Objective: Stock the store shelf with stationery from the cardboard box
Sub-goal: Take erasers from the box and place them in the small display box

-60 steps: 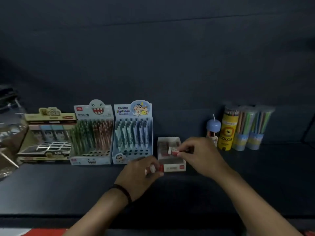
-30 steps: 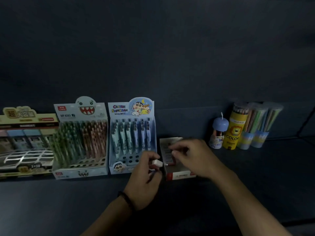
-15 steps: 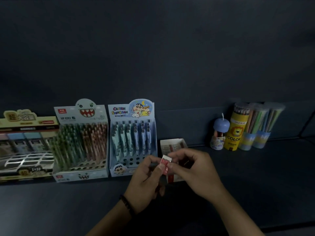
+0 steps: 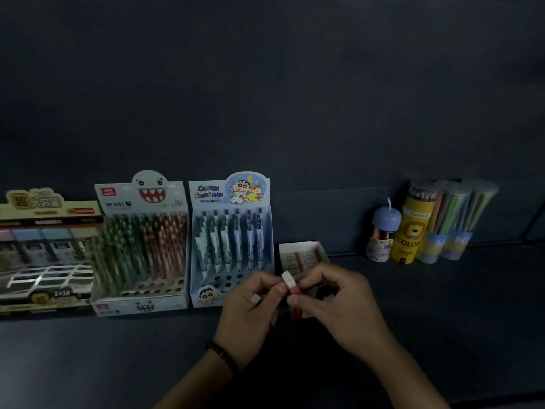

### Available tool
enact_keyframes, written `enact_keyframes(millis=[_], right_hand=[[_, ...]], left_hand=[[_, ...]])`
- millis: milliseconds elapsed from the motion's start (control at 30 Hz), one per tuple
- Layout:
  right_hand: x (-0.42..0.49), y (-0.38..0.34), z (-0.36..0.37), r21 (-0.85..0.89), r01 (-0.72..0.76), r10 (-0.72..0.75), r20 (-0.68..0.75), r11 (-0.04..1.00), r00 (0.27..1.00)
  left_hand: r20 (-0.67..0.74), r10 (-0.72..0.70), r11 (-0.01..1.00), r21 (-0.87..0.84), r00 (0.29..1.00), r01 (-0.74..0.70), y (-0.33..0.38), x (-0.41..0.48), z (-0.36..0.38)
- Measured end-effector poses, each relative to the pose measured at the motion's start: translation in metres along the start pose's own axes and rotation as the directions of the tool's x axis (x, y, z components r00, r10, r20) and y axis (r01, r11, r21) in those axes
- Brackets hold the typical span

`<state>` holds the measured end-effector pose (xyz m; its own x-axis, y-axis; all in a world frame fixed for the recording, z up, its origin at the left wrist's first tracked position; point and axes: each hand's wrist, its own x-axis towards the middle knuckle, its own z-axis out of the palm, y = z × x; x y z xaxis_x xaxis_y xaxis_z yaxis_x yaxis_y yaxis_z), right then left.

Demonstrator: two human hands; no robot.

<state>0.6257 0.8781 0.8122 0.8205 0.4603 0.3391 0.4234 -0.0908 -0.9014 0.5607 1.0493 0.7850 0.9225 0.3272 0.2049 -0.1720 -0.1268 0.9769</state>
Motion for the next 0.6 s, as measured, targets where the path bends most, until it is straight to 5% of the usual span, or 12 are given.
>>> enact_keyframes(millis=[233,433,600], right_hand=[[0.013,-0.001,-0.029,-0.079,0.027,-0.031,-0.046,0.997,0.998],[0.048,0.012,-0.058,-0.493,0.024,0.022,0.087,0.87,0.996],[0.068,0.019,-0.049,-0.7,0.07,0.13,0.228,0.711,0.965]], left_hand=[[-0.173,0.248,0.938,0.289,0.953,-0.191,0.002,-0.001,0.003],[0.021,0.272,0.89,0.373,0.962,-0.26,-0.01,-0.001,-0.003],[0.028,0.174,0.934,0.313,0.984,-0.174,-0.009,-0.002,0.002]])
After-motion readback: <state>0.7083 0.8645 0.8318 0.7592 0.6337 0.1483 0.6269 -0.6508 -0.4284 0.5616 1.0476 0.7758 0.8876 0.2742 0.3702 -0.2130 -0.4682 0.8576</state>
